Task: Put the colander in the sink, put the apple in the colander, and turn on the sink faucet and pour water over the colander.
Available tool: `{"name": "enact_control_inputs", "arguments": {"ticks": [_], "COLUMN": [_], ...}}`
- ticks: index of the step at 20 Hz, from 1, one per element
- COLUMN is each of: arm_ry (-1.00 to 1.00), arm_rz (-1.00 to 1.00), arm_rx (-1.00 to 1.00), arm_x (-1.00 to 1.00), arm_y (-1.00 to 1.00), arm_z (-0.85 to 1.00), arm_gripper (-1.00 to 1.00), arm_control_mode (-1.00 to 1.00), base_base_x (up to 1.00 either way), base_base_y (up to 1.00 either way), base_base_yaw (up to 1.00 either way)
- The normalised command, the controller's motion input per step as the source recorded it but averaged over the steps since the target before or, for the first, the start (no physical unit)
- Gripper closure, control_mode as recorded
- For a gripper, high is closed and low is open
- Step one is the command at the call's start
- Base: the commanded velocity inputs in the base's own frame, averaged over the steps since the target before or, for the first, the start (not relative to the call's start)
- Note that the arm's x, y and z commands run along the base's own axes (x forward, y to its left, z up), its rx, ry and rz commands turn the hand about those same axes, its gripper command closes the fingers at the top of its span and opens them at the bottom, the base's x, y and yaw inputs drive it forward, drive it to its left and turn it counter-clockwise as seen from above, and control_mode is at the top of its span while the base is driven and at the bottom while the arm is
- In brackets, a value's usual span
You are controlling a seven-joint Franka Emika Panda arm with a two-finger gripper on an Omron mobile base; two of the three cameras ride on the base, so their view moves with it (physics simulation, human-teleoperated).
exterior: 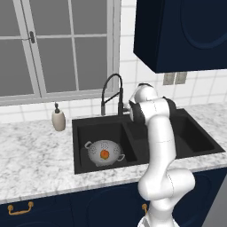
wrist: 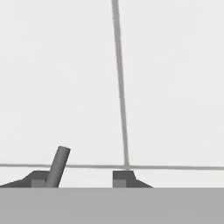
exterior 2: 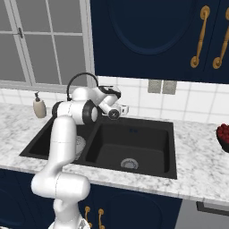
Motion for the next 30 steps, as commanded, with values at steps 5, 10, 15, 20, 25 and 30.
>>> {"name": "enact_control_inputs", "arguments": {"ticks": [5, 10, 15, 20, 25, 30], "arm_ry": [0.04, 0.04, 0.03, 0.04, 0.03, 0.01], "arm_rz": [-0.03, -0.02, -0.01, -0.02, -0.02, -0.02], "arm_rx": [0.05, 0.08, 0.10, 0.09, 0.08, 0.06], "arm_x": [0.00, 0.00, 0.00, 0.00, -0.01, -0.21], "arm_y": [-0.75, -0.85, -0.90, -0.84, -0.79, -0.57], "arm_z": [-0.21, -0.26, -0.29, -0.31, -0.28, -0.12], "arm_gripper": [1.00, 1.00, 1.00, 1.00, 1.00, 1.00], "arm_control_mode": [-1.00, -1.00, -1.00, -1.00, -1.00, -1.00], "base_base_x": [0.00, 0.00, 0.00, 0.00, 0.00, 0.00], "base_base_y": [0.00, 0.00, 0.00, 0.00, 0.00, 0.00], "base_base_yaw": [0.00, 0.00, 0.00, 0.00, 0.00, 0.00]}}
